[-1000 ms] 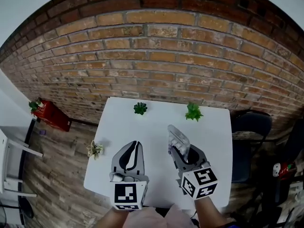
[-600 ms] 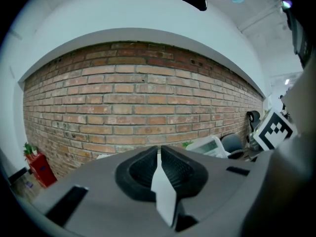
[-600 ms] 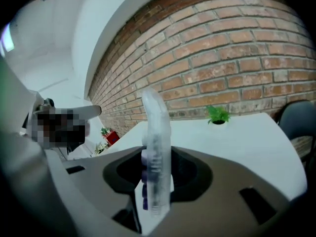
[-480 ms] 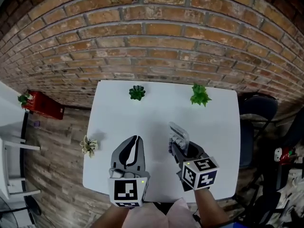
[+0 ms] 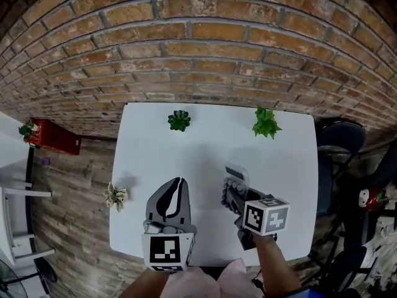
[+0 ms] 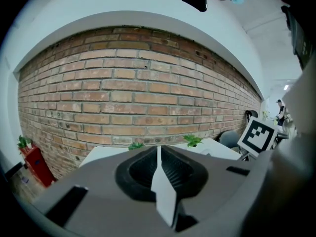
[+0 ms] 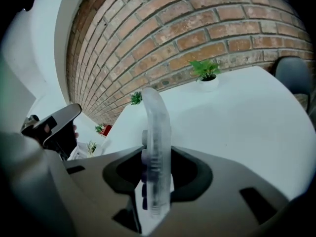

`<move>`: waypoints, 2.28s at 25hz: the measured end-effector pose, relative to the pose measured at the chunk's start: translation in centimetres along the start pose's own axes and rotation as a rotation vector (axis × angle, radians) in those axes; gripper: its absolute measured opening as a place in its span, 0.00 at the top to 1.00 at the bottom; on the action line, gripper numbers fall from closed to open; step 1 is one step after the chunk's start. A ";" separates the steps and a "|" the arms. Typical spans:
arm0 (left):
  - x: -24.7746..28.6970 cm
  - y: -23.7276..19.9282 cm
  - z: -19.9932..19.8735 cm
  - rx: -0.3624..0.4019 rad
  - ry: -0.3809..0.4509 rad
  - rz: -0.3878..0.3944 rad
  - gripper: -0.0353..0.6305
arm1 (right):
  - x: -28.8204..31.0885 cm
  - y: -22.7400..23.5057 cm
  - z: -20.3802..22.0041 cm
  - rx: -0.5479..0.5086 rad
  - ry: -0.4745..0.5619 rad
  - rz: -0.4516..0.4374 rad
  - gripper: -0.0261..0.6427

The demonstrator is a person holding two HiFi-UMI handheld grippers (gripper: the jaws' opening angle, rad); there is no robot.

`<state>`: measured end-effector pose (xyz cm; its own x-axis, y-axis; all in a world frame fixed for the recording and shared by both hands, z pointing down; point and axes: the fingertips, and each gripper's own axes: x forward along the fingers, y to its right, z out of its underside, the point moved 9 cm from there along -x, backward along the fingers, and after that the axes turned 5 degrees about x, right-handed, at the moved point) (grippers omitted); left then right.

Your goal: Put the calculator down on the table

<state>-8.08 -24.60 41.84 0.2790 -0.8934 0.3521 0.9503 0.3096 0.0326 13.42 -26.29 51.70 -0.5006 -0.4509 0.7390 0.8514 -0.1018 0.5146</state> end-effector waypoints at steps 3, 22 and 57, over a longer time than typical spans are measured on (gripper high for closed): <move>0.6 -0.2 -0.2 -0.027 0.015 0.000 0.90 | 0.6 0.5 0.1 0.035 -0.036 0.017 0.76; 2.3 -0.2 0.5 0.012 -0.023 0.025 0.90 | 1.6 2.8 0.5 0.057 -0.083 0.062 0.68; -3.1 4.0 -3.3 0.070 0.098 0.005 0.90 | -4.9 3.1 -0.5 -0.143 -0.014 0.065 0.40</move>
<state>-4.67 -21.67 37.76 0.2991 -0.9183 0.2593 0.9378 0.3331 0.0979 18.60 -24.88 49.47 -0.4452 -0.4479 0.7754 0.8951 -0.1986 0.3992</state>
